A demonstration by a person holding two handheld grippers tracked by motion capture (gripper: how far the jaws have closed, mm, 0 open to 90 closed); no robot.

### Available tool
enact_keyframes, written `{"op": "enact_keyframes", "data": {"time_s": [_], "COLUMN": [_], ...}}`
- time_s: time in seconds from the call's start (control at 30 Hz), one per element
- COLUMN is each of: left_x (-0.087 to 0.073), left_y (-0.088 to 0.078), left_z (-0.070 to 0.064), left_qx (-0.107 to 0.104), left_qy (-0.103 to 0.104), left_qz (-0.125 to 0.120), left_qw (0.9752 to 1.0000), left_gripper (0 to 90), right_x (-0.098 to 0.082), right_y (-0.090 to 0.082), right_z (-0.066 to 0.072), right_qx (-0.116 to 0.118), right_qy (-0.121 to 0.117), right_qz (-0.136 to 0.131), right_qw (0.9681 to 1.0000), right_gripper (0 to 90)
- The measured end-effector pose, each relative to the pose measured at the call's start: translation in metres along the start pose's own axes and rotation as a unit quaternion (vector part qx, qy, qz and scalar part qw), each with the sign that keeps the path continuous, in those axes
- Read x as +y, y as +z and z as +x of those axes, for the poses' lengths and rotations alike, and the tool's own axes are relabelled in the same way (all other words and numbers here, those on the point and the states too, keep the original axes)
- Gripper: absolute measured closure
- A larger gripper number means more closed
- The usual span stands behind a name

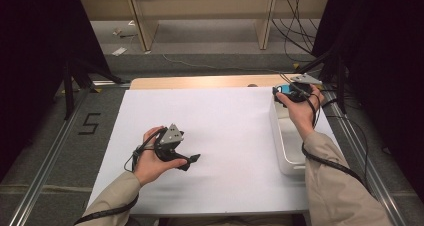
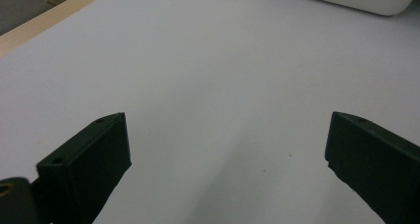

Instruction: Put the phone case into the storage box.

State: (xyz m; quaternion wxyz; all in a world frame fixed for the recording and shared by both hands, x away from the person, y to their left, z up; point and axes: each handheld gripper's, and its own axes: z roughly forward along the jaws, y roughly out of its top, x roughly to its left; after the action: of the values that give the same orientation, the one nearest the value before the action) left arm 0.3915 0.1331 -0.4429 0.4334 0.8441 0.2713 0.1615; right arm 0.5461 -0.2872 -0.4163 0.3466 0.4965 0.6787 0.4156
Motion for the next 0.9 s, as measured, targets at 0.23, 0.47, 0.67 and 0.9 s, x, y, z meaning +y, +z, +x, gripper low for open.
{"op": "enact_keyframes", "data": {"time_s": [0.23,0.47,0.67,0.9], "left_x": [0.0000,0.0001,0.0003,0.0002], "left_y": [0.0001,0.0002,0.0005,0.0005], "left_z": [-0.0001,-0.0001,-0.0004,-0.0004], "left_qx": [0.000,-0.001,-0.001,-0.002], "left_qy": [0.000,0.001,0.001,0.001], "left_qz": [0.000,0.000,0.000,0.001], "left_qw": [1.0000,1.0000,1.0000,1.0000], "left_gripper": [2.9,2.9,2.9,2.9], "right_x": [-0.0003,-0.0004,-0.0009,-0.0003], "right_y": [0.0007,0.0009,0.0022,0.0050], "right_z": [-0.0003,-0.0005,0.0001,0.0001], "right_qx": [0.001,0.003,-0.002,-0.003], "right_qy": [0.000,0.002,0.000,-0.001], "right_qz": [-0.001,-0.001,-0.001,0.000], "right_qw": [1.0000,1.0000,1.0000,1.0000], "right_gripper": [18.0,17.8,17.3,15.9]}}
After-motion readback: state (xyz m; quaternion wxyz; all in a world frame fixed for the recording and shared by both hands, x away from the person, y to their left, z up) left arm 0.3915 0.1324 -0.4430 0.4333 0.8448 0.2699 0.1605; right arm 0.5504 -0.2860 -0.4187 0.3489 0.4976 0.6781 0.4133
